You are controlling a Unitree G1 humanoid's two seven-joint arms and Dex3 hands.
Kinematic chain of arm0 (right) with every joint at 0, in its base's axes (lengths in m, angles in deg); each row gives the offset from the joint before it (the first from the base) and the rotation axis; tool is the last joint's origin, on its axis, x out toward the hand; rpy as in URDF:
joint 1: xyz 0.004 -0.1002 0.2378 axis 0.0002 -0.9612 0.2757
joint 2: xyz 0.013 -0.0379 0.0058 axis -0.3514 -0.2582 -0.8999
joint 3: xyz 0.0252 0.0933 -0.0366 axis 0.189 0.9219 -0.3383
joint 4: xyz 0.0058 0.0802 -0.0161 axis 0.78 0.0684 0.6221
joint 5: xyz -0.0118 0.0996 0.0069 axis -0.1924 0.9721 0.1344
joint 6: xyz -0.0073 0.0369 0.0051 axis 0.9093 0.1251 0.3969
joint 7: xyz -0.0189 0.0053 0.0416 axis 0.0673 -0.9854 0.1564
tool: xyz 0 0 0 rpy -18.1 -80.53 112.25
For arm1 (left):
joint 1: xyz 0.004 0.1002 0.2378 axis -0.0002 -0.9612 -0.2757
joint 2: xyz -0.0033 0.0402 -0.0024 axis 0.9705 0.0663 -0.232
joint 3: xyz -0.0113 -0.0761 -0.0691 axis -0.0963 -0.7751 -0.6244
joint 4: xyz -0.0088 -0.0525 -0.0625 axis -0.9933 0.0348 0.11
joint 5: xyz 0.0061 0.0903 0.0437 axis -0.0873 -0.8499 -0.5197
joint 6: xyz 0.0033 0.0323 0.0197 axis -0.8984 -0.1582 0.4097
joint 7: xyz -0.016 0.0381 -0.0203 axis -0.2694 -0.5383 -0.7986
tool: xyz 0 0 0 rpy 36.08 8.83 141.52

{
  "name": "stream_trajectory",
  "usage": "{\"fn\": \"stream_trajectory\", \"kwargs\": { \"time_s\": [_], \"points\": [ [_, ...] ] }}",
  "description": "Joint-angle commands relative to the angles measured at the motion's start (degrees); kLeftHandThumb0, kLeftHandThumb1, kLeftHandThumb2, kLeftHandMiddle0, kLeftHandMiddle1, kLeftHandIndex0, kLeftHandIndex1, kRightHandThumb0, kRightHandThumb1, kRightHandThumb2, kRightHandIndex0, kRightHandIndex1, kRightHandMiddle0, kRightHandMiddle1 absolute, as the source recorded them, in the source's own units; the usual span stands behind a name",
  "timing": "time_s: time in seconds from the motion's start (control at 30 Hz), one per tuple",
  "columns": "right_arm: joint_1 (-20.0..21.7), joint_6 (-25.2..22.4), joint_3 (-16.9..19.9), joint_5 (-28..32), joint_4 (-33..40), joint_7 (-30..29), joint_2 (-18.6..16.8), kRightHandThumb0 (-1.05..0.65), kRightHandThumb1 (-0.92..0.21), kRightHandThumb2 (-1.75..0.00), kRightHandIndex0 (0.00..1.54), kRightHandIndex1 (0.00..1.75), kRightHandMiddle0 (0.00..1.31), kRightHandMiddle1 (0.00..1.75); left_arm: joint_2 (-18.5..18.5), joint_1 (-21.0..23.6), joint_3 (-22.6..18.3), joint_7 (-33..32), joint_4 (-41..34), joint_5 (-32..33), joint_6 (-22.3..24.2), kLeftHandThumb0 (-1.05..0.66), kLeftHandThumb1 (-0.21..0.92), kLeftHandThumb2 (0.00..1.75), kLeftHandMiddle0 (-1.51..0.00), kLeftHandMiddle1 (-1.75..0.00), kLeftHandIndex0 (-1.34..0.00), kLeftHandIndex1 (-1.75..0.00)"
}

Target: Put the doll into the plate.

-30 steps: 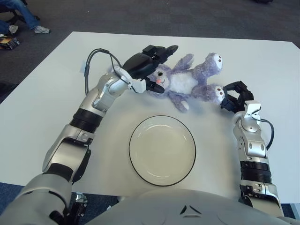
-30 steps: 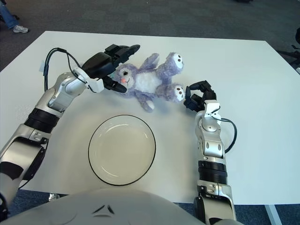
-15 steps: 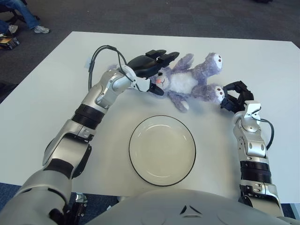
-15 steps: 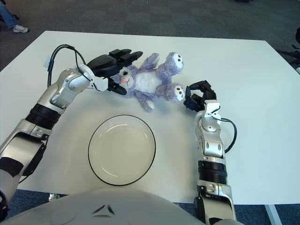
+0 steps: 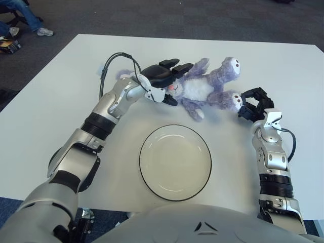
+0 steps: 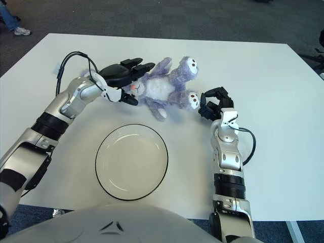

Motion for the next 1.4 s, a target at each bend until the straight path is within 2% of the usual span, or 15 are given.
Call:
{"fn": "stream_trajectory", "kwargs": {
  "time_s": [0.0, 0.37, 0.97, 1.3, 1.37],
  "points": [
    [-2.17, -2.65, -0.52, 0.33, -2.2, 0.65, -1.19, -0.41, -0.56, -1.0, 1.02, 1.75, 0.42, 1.75, 0.31, 1.37, 0.87, 0.01, 0.23, -1.81, 1.08, -1.05, 0.92, 0.5, -0.02, -0.02, 0.0, 0.0],
    [-2.26, -2.45, -0.51, 0.16, -2.04, 0.44, -1.37, -0.41, -0.57, -1.0, 1.02, 1.75, 0.42, 1.75, 0.2, 1.87, 1.76, -2.45, 2.74, -3.95, 0.46, -1.05, 0.92, 0.57, -0.01, -0.01, 0.0, 0.0],
    [-2.48, -2.51, -0.32, 0.35, -1.32, 0.47, -1.62, -0.41, -0.58, -0.98, 1.01, 1.75, 0.41, 1.75, -2.74, 6.72, 8.3, -16.93, 17.88, -12.66, -0.37, -1.05, 0.92, 0.6, -0.04, -0.02, 0.0, 0.0],
    [-2.72, -2.64, -0.27, 0.26, -0.93, 0.45, -1.57, -0.41, -0.57, -0.99, 1.02, 1.75, 0.41, 1.75, -7.26, 9.57, 11.68, -24.52, 29.08, -13.76, 0.51, -1.05, 0.92, 0.53, -0.11, -0.06, 0.0, 0.0],
    [-2.82, -2.67, -0.28, 0.34, -0.67, 0.41, -1.72, -0.41, -0.57, -0.99, 1.02, 1.75, 0.41, 1.75, -9.22, 9.9, 12.6, -26.03, 32.12, -14.04, 1.59, -1.05, 0.92, 0.53, -0.14, -0.08, 0.0, 0.0]
  ]
}}
